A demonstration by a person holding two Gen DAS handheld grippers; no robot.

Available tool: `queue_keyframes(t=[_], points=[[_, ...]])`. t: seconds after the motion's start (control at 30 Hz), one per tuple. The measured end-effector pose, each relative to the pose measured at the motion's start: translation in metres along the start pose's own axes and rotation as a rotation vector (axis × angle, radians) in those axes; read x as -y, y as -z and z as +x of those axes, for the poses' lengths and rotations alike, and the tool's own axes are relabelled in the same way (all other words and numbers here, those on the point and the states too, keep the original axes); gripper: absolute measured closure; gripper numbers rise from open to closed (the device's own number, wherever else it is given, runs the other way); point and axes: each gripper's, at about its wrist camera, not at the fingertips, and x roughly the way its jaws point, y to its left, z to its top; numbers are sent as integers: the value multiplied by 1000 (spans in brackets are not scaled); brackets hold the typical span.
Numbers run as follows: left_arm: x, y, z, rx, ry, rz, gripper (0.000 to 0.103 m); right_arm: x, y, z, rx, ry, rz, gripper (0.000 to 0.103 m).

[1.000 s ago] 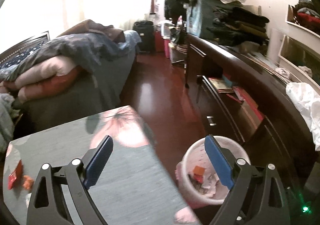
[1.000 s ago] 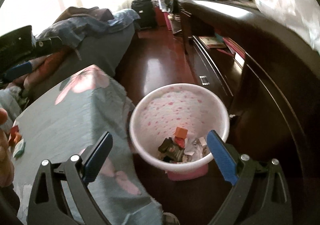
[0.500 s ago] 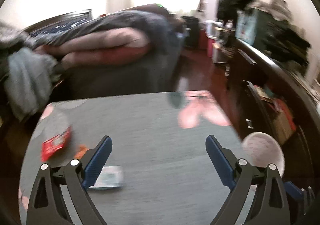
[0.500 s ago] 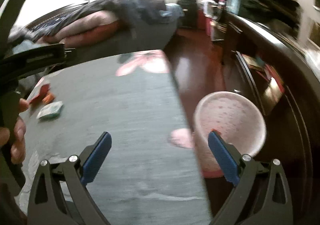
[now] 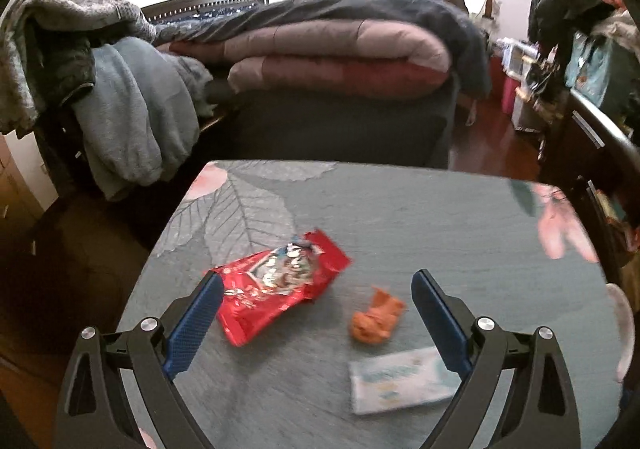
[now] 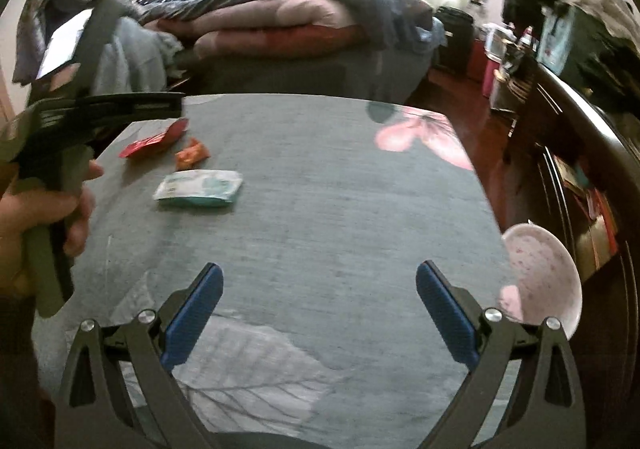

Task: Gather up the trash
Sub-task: 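Grasp the red wrapper with the left tool while the right tool grasps the orange figurine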

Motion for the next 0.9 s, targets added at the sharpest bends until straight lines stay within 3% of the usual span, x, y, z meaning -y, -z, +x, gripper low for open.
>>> queue_keyframes(t=[0.23,0.43,0.5,0.6,0.77,0.9], points=[[-7,2,36,-58,22,2,9,-26,-11,12,-10,-28,-52,6],[-21,1,54,-98,40,-35,33,-40,-26,30,-29,-79,-29,6],[-26,3,58,-111,51,-43,55,-43,-34,39,-36,-107,-1,6],[-33,5,61,-113,75,-54,77,-51,-45,49,-38,-138,31,6],[-45,3,46,-46,96,-71,92,-69,-63,62,-33,-182,45,7],[-57,-3,31,7,81,-77,95,-85,-75,75,-46,-188,19,20]])
